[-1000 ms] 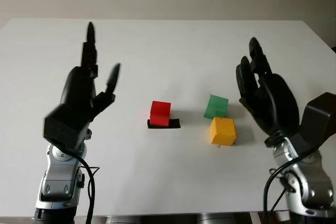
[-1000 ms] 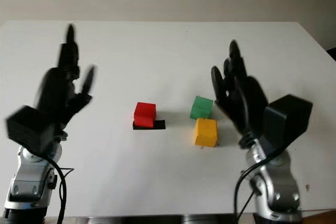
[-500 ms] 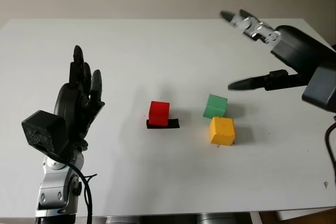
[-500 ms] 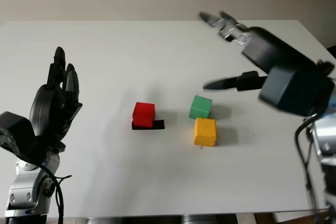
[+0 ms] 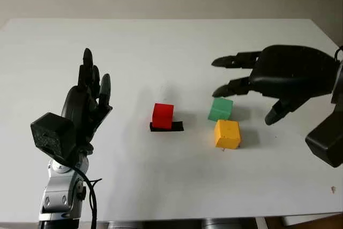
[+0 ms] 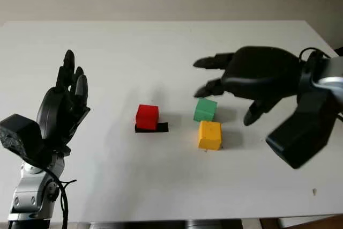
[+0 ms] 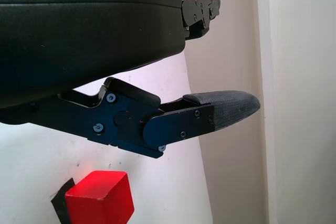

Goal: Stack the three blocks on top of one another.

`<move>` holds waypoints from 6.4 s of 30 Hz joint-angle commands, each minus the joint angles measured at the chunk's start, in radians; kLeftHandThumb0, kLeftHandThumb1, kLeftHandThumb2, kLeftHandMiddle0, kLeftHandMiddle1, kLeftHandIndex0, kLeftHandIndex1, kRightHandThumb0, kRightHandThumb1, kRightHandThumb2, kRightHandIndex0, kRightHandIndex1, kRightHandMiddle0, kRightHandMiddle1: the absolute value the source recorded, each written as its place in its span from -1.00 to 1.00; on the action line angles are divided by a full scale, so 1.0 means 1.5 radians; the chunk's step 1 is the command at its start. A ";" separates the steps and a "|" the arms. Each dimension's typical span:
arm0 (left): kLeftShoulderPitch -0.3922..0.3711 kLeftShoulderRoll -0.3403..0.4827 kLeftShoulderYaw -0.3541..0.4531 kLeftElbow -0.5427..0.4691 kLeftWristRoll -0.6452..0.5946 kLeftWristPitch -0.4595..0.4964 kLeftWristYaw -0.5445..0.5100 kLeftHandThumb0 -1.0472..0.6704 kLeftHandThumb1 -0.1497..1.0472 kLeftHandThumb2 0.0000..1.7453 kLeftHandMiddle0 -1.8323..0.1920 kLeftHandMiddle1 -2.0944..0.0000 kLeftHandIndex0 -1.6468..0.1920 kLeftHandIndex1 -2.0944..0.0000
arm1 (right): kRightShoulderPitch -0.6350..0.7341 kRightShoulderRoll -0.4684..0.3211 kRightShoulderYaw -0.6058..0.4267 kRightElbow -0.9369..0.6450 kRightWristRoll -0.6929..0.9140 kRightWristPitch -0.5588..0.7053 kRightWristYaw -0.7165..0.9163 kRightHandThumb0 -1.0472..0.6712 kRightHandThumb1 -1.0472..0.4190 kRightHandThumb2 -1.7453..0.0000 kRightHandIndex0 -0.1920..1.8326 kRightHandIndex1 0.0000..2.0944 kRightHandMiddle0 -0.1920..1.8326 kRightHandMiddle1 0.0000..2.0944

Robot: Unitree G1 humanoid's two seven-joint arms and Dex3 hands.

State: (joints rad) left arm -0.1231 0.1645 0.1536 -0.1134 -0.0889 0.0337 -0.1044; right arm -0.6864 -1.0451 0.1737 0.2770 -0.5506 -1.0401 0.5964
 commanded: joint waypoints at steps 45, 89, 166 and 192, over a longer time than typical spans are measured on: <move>-0.001 0.012 -0.007 -0.013 0.024 -0.005 0.005 -0.64 1.00 -0.37 1.00 0.95 1.00 0.98 | 0.001 0.035 0.052 0.132 -0.299 -0.154 -0.388 -0.25 -0.72 0.94 -0.71 -0.95 -0.32 -0.90; 0.014 0.007 -0.015 -0.020 0.035 -0.005 0.017 -0.66 1.00 -0.37 0.96 0.95 0.99 0.95 | -0.046 0.050 0.144 0.170 -0.358 -0.099 -0.627 -0.24 -0.72 0.94 -0.46 -0.92 -0.30 0.31; 0.023 -0.007 -0.020 -0.031 0.057 -0.009 0.043 -0.70 1.00 -0.40 0.99 0.95 1.00 0.96 | 0.159 0.547 0.029 -0.211 0.329 0.995 -0.178 -0.20 -0.92 0.94 -0.67 -0.95 -0.65 0.55; 0.031 0.000 -0.012 -0.040 0.045 -0.004 0.028 -0.68 1.00 -0.42 0.99 0.95 0.99 0.95 | 0.168 0.517 0.039 -0.172 0.240 0.863 -0.173 -0.22 -0.90 0.94 -0.64 -0.94 -0.59 0.45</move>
State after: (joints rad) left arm -0.0839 0.1565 0.1307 -0.1606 -0.0195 0.0331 -0.0612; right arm -0.4460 -0.2569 0.2298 0.0301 -0.1829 0.2629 0.3388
